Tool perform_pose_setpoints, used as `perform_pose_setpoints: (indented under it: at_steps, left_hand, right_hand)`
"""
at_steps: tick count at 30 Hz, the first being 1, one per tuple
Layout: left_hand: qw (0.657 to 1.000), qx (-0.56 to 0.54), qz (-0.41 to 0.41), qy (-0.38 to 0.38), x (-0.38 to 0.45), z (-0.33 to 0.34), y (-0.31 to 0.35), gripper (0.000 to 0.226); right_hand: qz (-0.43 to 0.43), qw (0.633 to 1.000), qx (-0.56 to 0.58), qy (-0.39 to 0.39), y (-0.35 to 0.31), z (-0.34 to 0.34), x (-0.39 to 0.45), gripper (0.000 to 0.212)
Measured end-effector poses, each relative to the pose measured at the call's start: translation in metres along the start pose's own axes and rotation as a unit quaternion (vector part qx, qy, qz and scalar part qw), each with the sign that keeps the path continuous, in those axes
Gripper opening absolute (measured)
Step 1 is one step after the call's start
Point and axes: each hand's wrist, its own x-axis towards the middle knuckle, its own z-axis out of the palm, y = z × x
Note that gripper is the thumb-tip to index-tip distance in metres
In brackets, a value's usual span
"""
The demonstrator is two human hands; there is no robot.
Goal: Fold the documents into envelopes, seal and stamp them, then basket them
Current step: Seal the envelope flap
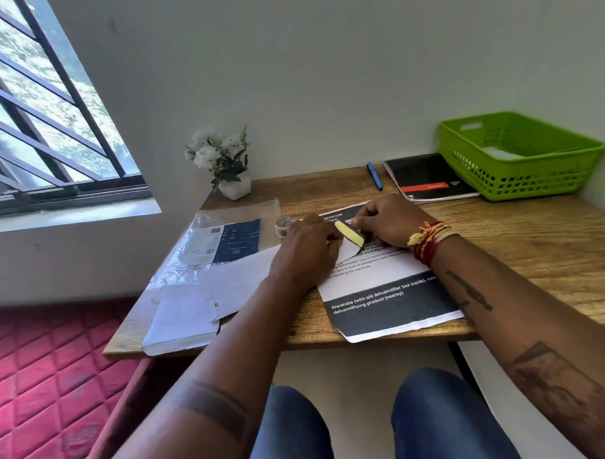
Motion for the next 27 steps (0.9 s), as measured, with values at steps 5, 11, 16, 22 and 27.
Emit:
perform_pose_setpoints:
  at_steps: [5,11,16,22,27]
  left_hand:
    - [0.996,-0.051,-0.071,0.027,0.006,-0.002,-0.004,0.018]
    - [0.997,-0.019,-0.078,-0.019,0.007,-0.002,-0.004,0.034]
    - [0.996,-0.003,-0.080,-0.042,0.007,-0.002,-0.002,0.041]
    - [0.994,0.033,-0.094,-0.043,0.003,0.000,0.003,0.044]
    - [0.993,0.063,-0.096,-0.027,0.001,-0.001,0.013,0.041]
  right_hand:
    - [-0.051,0.999,-0.015,-0.010,-0.003,0.009,-0.002,0.016]
    - [-0.022,0.991,-0.128,-0.030,-0.017,0.017,0.015,0.030]
    - [-0.008,0.973,-0.201,-0.112,-0.025,0.004,0.027,0.044]
    - [0.002,0.956,-0.236,-0.176,-0.014,-0.013,0.019,0.046]
    - [0.029,0.948,-0.228,-0.221,-0.011,-0.025,0.015,0.046]
